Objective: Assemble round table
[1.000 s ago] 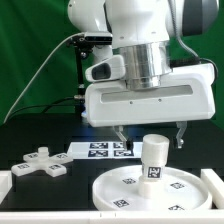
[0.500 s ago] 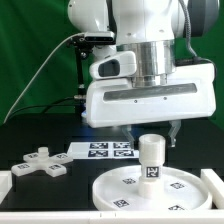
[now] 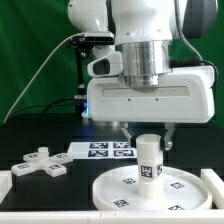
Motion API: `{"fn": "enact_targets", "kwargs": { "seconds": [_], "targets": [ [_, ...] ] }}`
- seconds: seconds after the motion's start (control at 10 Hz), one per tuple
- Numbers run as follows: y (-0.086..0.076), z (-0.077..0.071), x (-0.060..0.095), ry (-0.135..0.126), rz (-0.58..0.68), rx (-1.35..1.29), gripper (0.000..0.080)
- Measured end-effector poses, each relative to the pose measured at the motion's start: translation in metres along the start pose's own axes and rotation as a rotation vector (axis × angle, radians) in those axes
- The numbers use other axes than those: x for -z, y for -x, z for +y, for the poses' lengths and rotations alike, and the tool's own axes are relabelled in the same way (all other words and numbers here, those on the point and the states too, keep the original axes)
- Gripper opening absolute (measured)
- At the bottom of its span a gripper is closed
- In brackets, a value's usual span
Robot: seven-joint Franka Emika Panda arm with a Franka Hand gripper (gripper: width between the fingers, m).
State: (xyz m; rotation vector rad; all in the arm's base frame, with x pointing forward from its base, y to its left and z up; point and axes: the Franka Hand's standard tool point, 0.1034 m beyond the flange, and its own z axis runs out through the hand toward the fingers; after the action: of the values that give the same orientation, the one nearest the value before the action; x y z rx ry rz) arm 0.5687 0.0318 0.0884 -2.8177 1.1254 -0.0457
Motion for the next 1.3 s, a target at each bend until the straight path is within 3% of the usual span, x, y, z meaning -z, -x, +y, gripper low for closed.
{"fn": "enact_targets", "kwargs": {
  "seconds": [0.4, 0.5, 0.7, 0.8, 0.9, 1.1, 1.3],
  "targets": [
    [0.014, -0.005, -0.002, -0.031, -0.053, -0.611, 0.0407],
    [0.014, -0.004, -0.002, -0.031, -0.051, -0.639, 0.0407],
    [0.014, -0.003, -0.003, -0.025, -0.051, -0.506, 0.0449],
    [0.013, -0.004, -0.001, -0.020, -0.054, -0.309, 0.0449],
    [0.014, -0.004, -0.002, -0.025, -0.053, -0.104, 0.0613],
    [0.017, -0.005, -0.003, -0.041, -0.026, 0.021, 0.0646],
    [0.017, -0.002, -0.003, -0.039, -0.023, 0.192, 0.0646]
  ]
}}
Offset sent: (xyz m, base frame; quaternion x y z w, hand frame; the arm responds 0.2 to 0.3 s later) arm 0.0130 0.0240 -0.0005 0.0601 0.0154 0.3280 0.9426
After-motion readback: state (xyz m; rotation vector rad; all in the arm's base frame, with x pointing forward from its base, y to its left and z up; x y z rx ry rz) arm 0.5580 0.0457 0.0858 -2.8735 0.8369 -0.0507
